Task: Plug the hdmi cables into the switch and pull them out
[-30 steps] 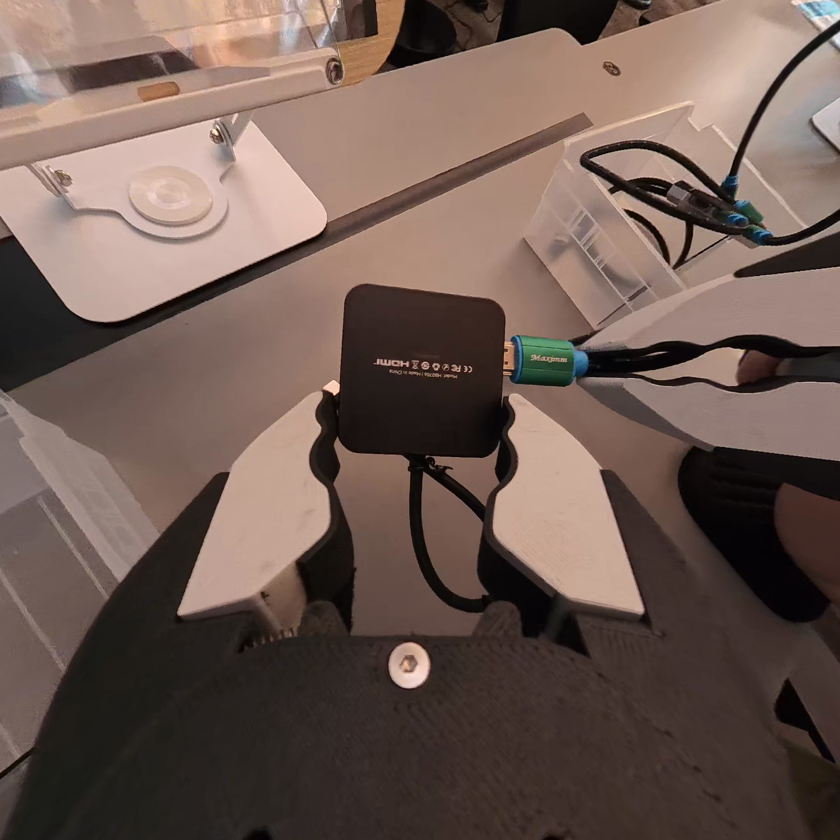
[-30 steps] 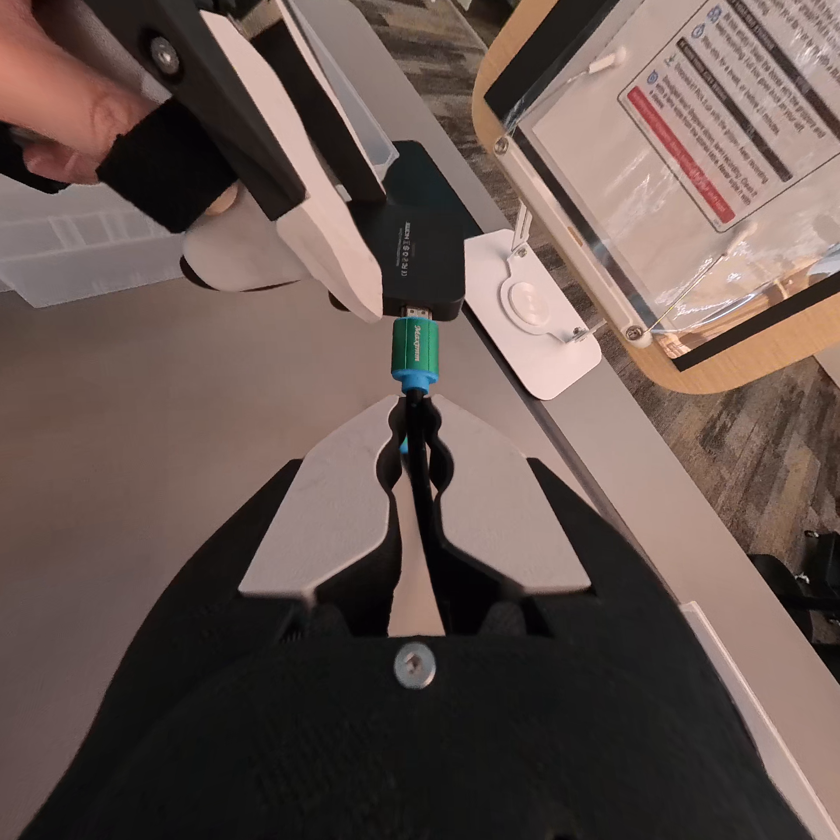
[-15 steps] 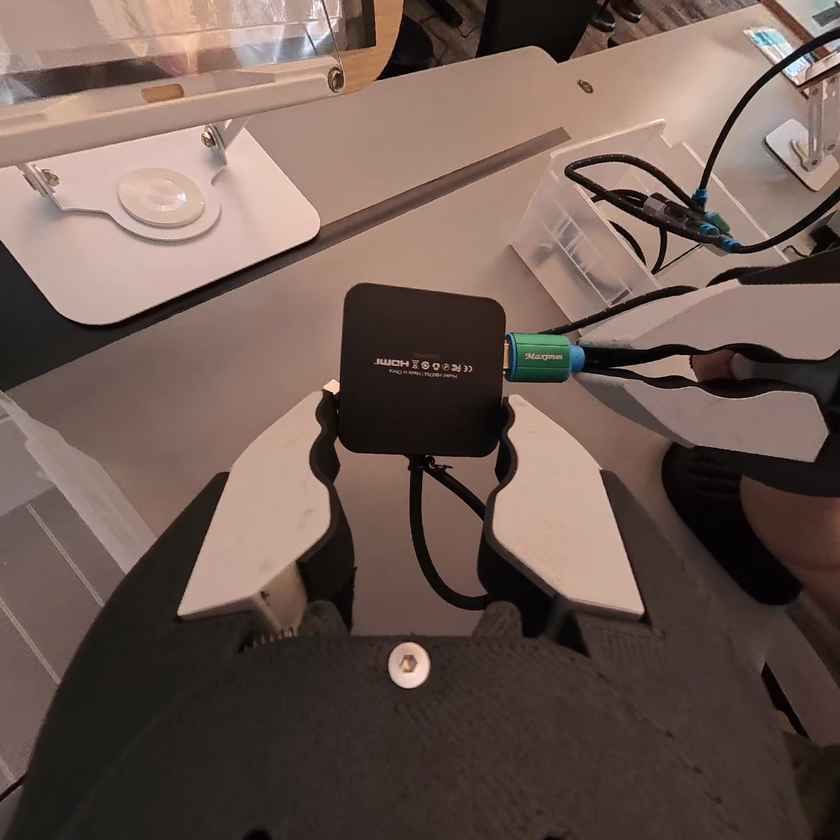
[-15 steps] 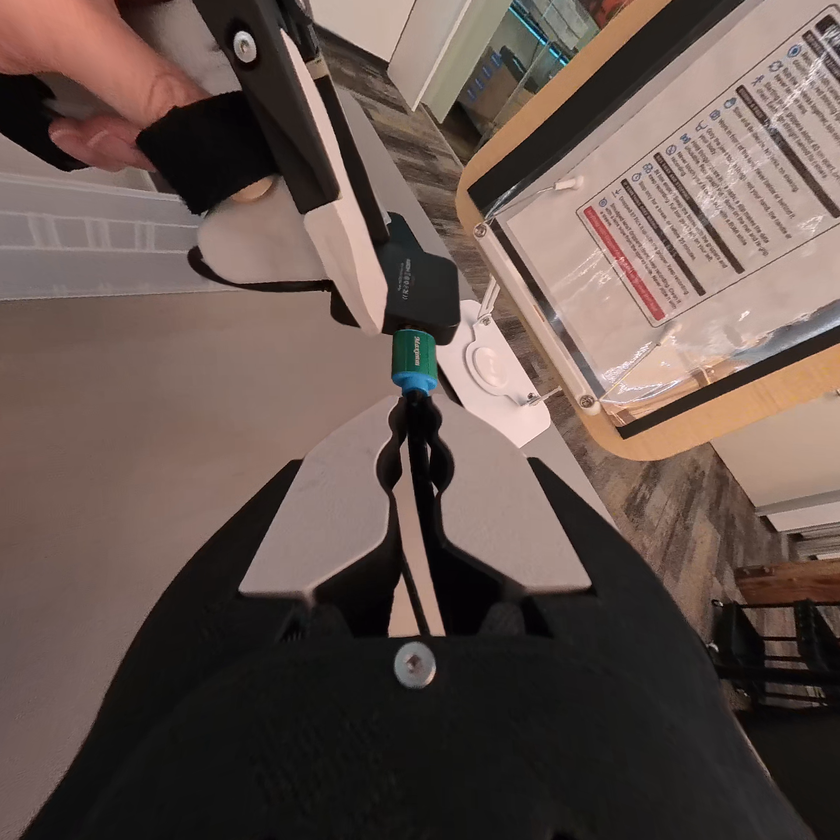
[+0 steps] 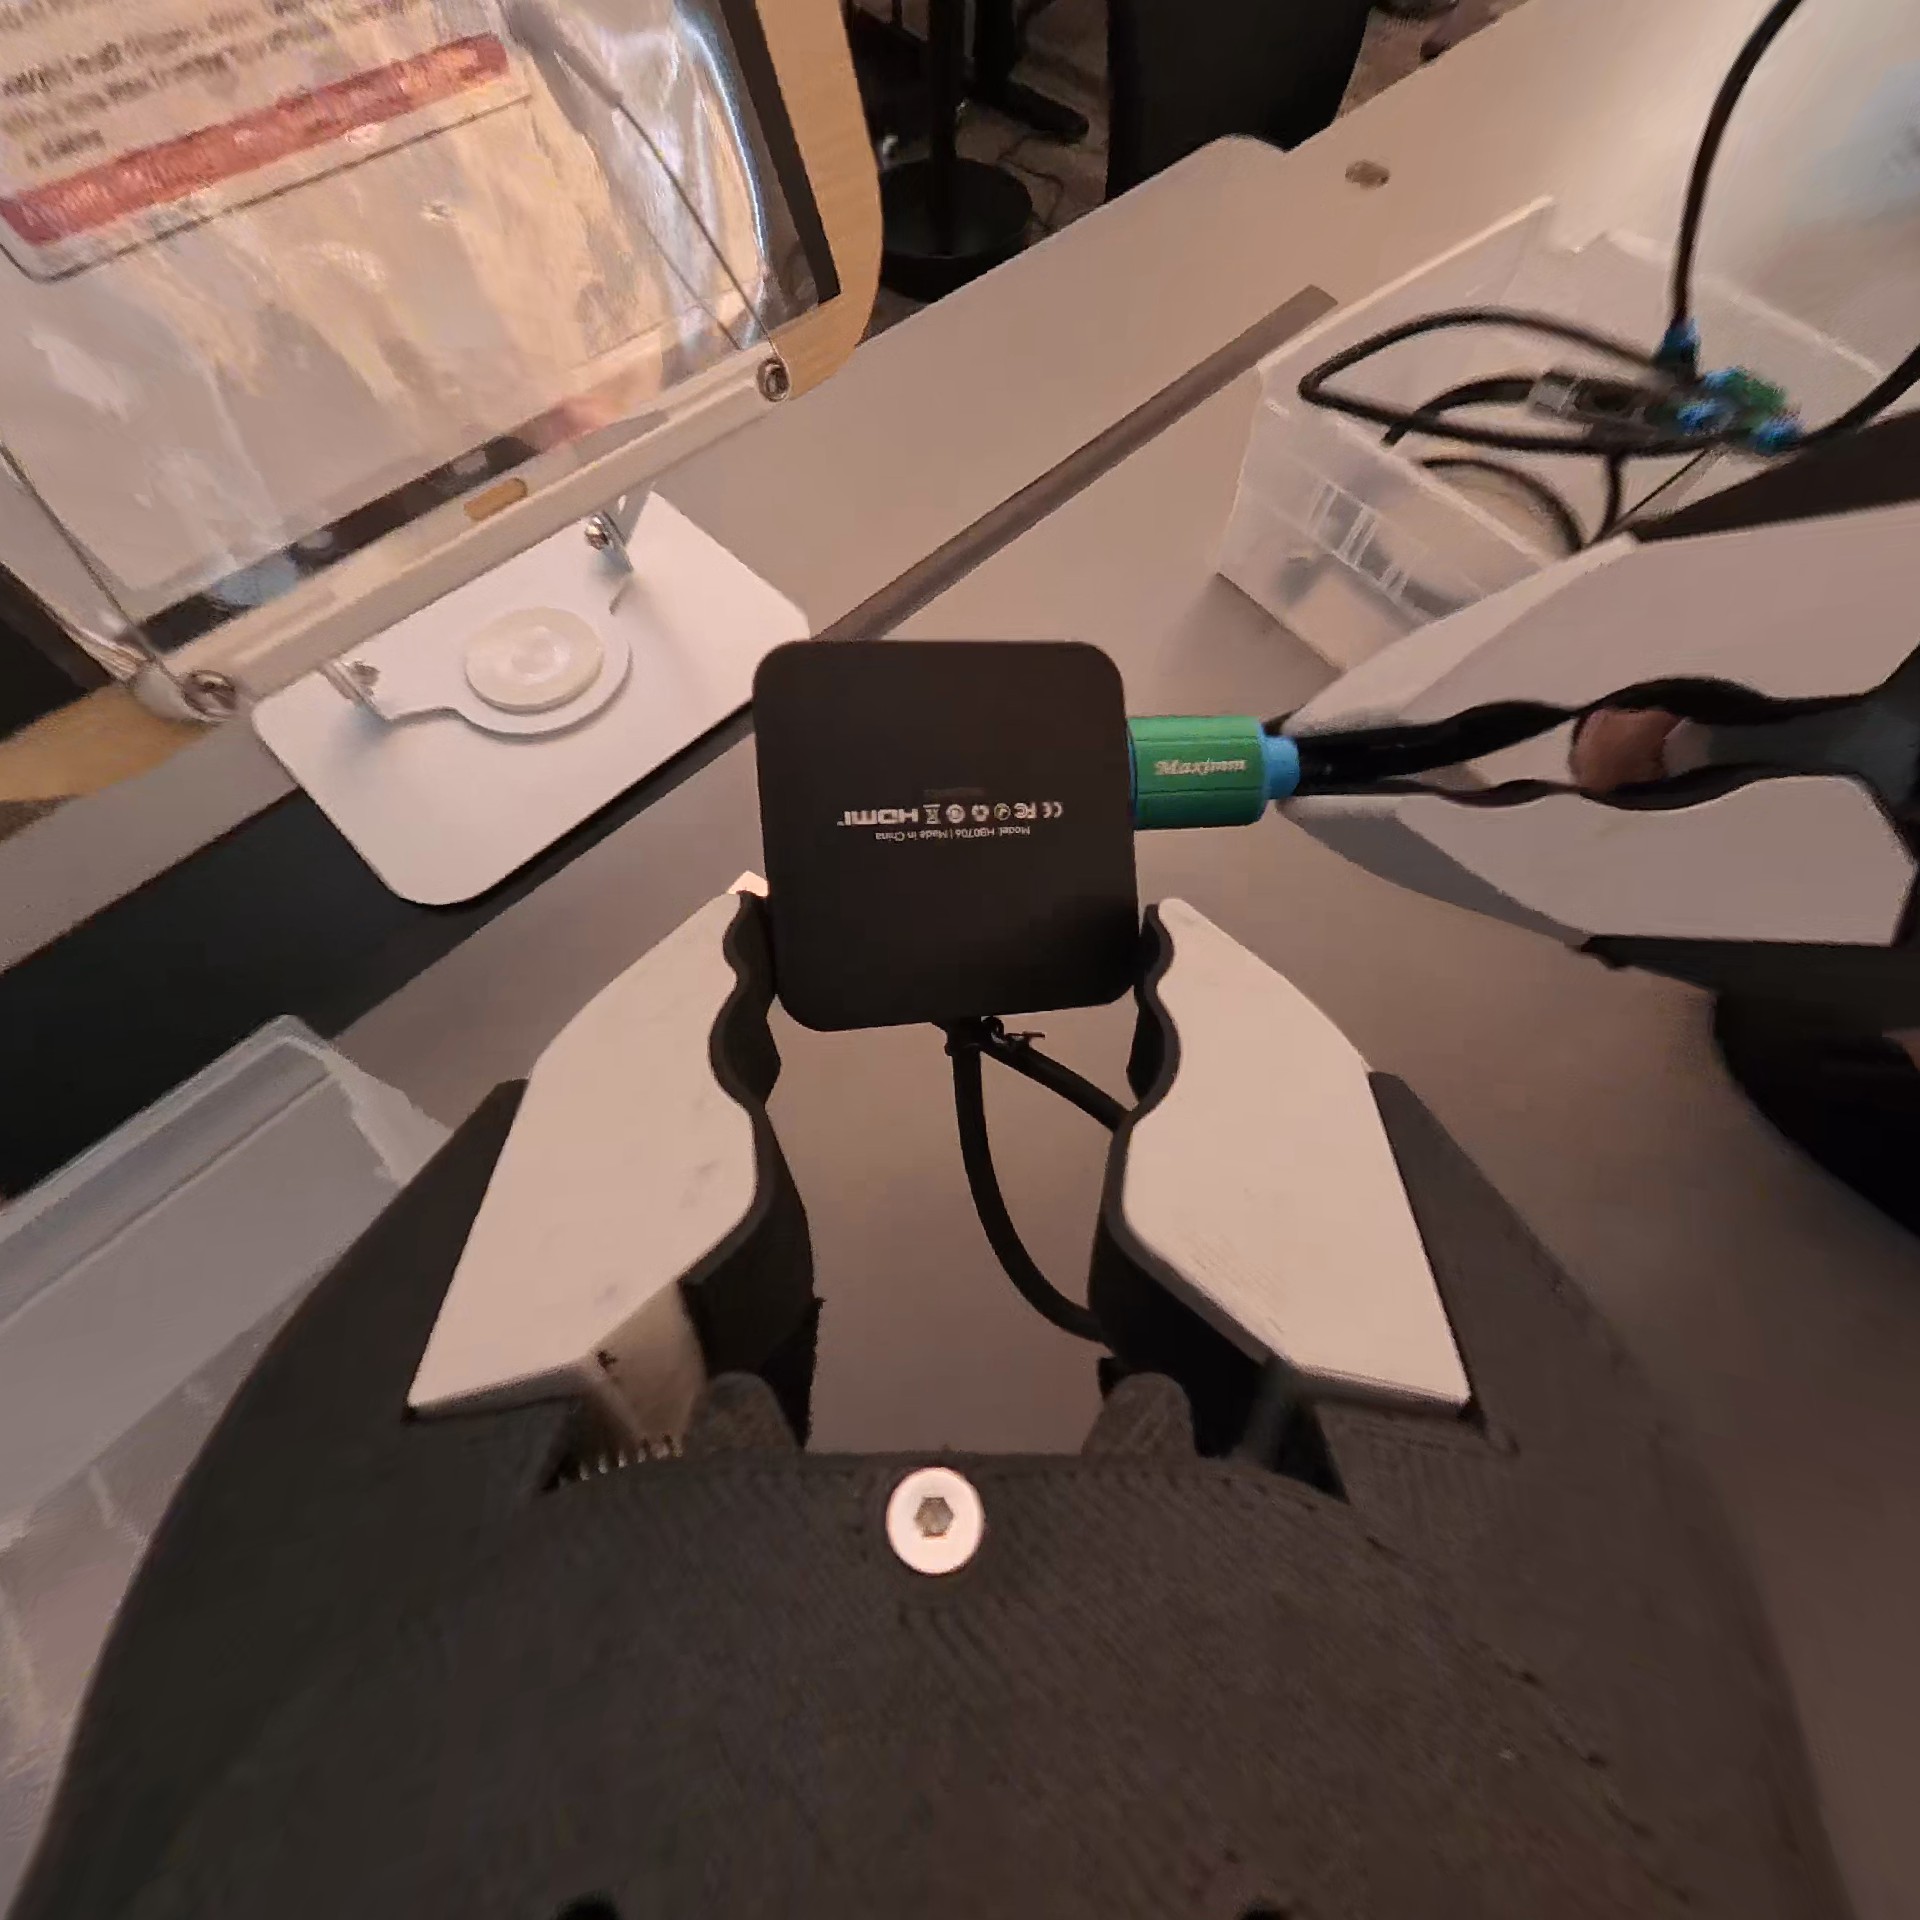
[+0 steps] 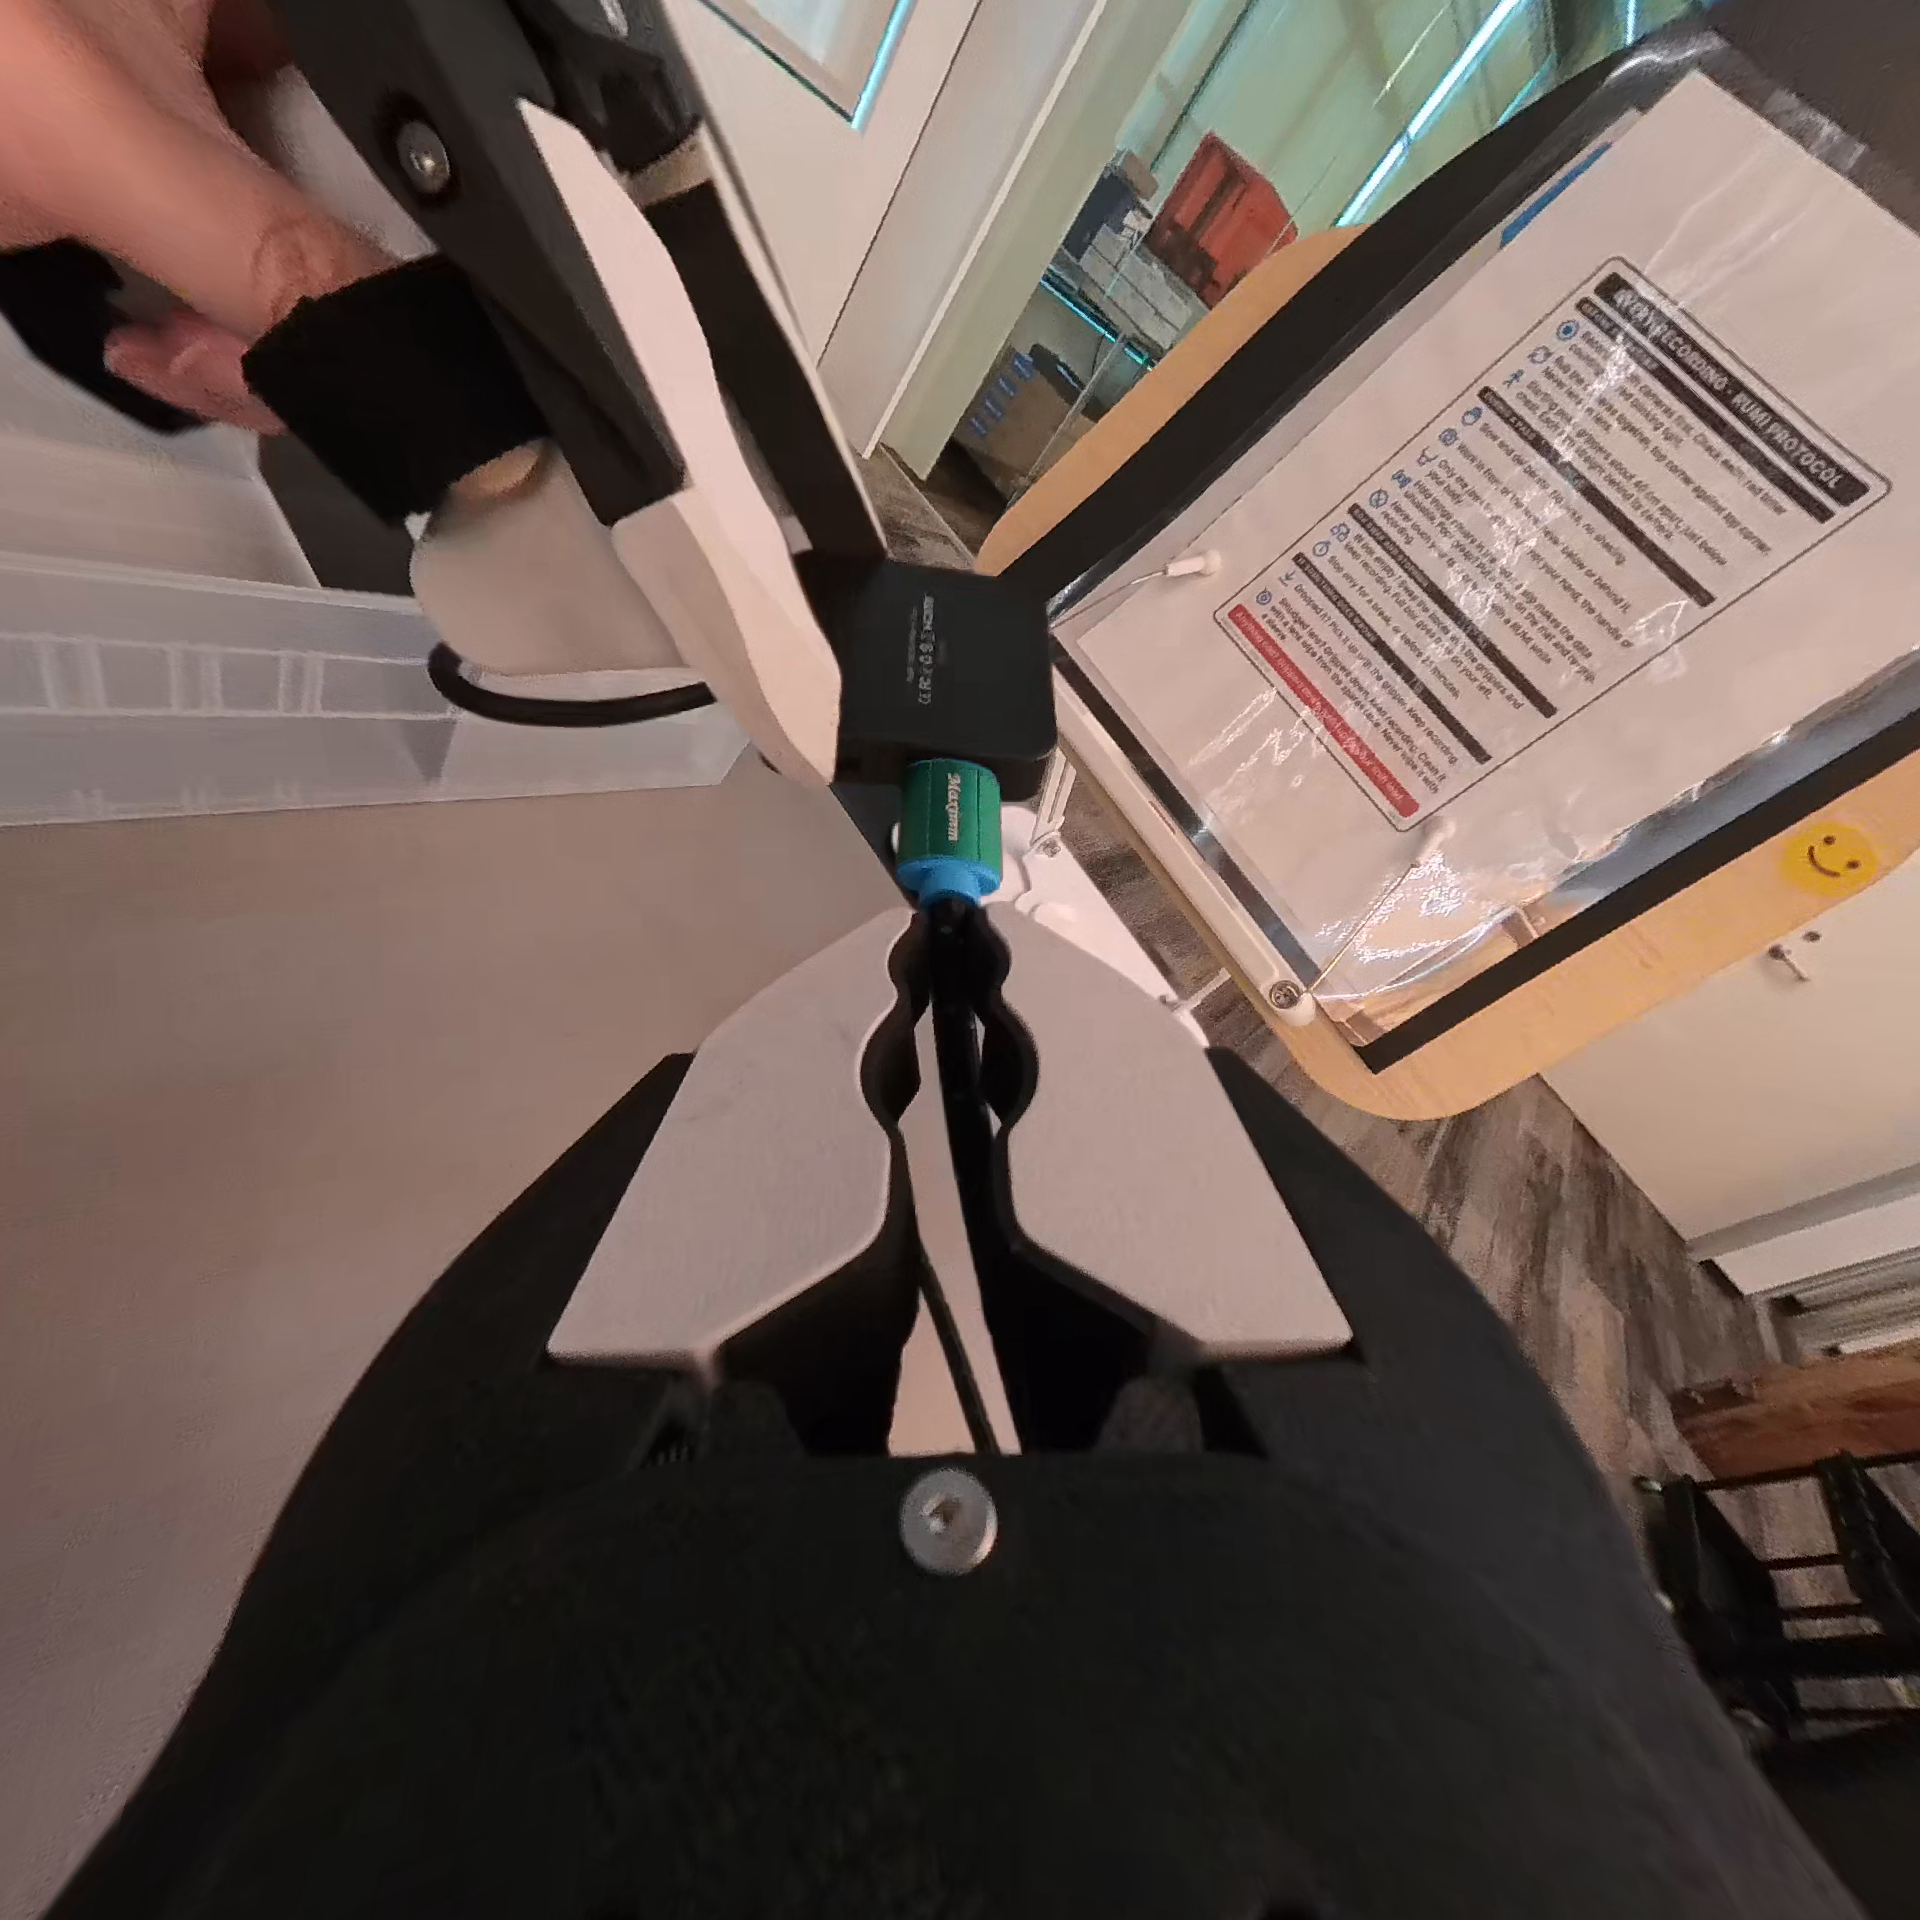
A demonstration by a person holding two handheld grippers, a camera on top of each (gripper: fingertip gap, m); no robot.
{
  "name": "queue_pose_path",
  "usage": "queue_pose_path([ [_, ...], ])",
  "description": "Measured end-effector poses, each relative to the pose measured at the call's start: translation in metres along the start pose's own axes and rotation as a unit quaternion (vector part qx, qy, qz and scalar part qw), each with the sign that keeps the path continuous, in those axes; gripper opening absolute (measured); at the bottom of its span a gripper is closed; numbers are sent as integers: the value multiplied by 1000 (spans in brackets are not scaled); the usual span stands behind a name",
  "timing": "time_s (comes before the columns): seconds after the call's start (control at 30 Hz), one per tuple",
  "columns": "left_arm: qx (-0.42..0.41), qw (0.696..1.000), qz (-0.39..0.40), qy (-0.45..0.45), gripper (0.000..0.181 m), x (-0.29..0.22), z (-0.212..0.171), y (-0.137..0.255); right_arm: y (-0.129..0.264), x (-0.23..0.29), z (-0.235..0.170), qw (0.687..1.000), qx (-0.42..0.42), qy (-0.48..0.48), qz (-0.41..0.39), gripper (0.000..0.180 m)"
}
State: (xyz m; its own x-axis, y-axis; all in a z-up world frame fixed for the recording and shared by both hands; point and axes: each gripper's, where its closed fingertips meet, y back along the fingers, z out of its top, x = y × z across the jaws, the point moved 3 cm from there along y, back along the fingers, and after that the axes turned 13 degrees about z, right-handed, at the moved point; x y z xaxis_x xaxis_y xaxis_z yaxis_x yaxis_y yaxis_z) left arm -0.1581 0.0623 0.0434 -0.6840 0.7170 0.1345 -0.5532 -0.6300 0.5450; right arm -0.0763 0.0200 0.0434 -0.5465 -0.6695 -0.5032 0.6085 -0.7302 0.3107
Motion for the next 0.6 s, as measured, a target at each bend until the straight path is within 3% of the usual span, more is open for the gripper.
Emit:
queue_pose_path([
  [0.17,-30,999,8,-26,66,-2,7,9,5,-2,4,999,-15,42,-15,7],
  [0.3,-100,994,-40,16,62,-6,24,33,21,-9,19,994,-52,86,-46,8],
  [0.4,-169,976,-89,103,64,2,36,52,36,-9,32,986,-92,121,-75,7],
  [0.5,-193,941,-205,187,66,4,40,65,45,-4,41,973,-126,171,-91,7],
  [0.6,-190,903,-320,212,62,-9,42,76,50,4,47,958,-152,219,-103,7],
])
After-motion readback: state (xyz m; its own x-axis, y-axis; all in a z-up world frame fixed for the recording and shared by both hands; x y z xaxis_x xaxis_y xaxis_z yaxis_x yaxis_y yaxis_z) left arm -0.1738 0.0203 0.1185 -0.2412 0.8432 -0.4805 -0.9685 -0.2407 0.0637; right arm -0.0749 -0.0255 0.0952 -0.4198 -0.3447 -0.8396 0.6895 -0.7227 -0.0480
